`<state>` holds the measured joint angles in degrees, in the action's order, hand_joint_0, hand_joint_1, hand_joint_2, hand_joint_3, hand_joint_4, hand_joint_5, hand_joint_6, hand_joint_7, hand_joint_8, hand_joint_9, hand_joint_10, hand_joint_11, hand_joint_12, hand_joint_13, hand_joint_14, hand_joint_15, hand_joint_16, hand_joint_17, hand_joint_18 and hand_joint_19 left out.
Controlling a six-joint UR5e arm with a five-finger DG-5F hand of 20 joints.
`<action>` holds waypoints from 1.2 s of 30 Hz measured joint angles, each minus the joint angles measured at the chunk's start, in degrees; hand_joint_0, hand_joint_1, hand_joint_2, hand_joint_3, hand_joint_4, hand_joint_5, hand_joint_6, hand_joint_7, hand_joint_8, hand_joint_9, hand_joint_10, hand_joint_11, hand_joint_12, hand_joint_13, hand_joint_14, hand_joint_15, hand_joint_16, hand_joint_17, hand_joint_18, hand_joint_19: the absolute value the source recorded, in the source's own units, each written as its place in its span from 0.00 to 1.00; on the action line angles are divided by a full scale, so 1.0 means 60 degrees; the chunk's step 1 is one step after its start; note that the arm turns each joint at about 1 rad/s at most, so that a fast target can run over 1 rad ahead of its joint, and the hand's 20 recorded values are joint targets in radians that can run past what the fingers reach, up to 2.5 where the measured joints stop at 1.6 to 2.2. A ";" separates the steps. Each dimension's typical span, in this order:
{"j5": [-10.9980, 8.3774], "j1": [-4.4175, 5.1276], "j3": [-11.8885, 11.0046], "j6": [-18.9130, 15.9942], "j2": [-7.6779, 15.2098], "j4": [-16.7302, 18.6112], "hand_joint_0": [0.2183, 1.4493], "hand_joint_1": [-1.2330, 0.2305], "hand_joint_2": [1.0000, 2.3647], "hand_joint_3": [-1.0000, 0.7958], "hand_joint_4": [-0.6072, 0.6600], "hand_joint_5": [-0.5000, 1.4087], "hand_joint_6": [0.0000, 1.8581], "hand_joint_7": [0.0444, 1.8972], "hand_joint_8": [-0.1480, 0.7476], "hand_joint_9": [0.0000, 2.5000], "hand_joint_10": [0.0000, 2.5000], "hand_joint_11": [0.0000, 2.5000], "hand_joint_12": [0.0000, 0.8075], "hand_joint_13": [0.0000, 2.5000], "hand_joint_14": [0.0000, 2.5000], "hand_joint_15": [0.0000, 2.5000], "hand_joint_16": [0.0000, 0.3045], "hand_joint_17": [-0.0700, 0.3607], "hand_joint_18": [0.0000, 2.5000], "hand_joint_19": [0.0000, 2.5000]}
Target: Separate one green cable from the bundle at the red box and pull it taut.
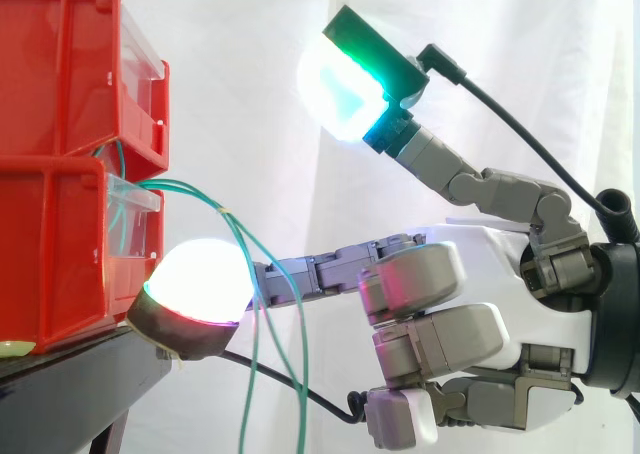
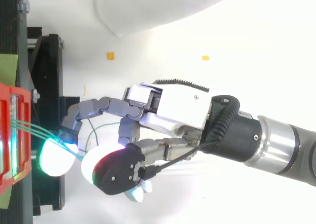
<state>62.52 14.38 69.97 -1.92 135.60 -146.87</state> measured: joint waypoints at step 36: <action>-0.0019 -0.0108 -0.0594 -0.2103 0.0002 -0.1544 0.19 0.57 0.00 0.28 0.68 0.31 0.27 0.63 0.52 0.75 0.01 0.23 0.54 0.68 0.01 0.37 0.29 0.62 0.67 0.17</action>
<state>62.41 13.73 66.41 -14.54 135.61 -156.13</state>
